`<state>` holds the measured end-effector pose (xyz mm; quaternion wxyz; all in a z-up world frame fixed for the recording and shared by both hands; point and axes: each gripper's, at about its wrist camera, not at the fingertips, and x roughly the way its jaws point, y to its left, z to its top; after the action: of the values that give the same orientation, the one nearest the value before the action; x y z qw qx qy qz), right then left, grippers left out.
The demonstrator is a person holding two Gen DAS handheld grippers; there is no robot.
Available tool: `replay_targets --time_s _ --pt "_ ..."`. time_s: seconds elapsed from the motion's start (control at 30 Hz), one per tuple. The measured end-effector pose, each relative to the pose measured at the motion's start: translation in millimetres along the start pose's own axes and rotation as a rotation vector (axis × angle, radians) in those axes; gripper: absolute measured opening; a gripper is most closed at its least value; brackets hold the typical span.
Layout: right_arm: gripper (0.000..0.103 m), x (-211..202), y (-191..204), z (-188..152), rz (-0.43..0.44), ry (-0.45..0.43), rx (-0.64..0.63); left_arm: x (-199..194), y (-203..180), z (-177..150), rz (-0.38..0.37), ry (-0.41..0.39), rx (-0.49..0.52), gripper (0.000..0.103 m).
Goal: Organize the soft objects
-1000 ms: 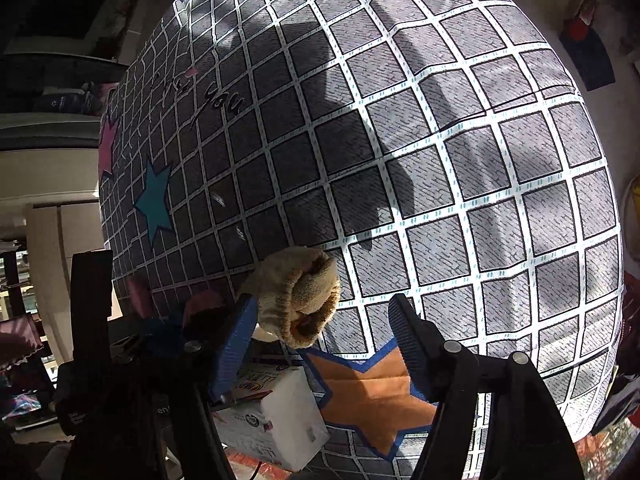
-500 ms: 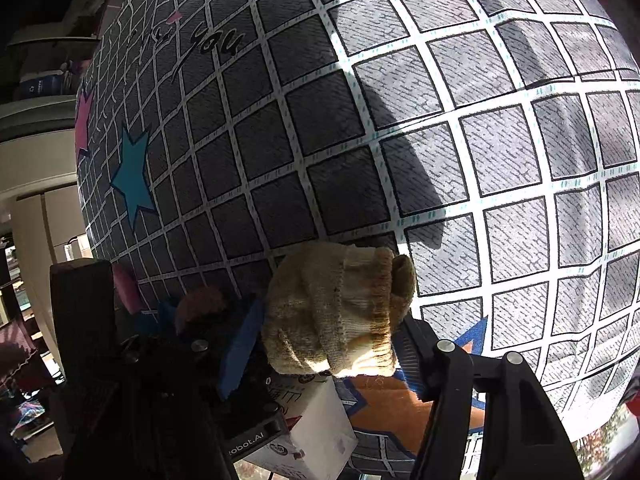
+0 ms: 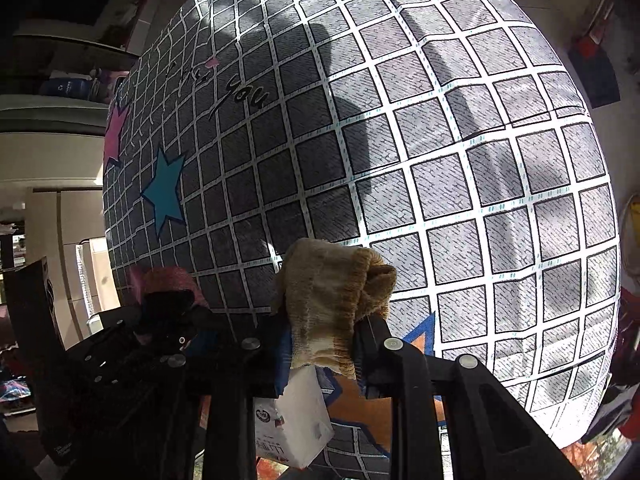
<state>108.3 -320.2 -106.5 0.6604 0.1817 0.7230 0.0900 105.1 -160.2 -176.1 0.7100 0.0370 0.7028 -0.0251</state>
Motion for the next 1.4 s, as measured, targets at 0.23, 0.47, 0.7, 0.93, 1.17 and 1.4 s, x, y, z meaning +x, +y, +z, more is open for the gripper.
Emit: replay_targets --time_s 0.23,0.47,0.7,0.93,1.17,1.4 --pt "0.026 -11.6 27.3 -18.8 0.009 -0.015 -0.062 -45.4 -30.2 -25.7 -0.006 -0.076 0.073 0.028" --pt "0.026 -18.3 45.5 -47.6 0.009 -0.013 -0.089 -95.5 3.7 -72.3 -0.022 -0.120 0.139 0.028" --pt "0.026 -17.7 70.2 -78.7 0.010 -0.006 -0.111 -119.1 30.4 -112.6 -0.046 -0.172 0.126 0.028" --pt "0.026 -19.1 102.2 -106.6 0.015 -0.018 -0.147 -148.4 65.3 -143.4 -0.062 -0.247 0.069 0.028" --pt "0.026 -23.1 134.3 -126.7 0.023 -0.047 -0.186 -163.2 98.3 -167.4 -0.067 -0.296 0.009 0.028" --pt "0.026 -21.3 166.1 -146.8 0.018 -0.055 -0.245 -172.9 127.9 -191.1 -0.066 -0.335 -0.051 0.028"
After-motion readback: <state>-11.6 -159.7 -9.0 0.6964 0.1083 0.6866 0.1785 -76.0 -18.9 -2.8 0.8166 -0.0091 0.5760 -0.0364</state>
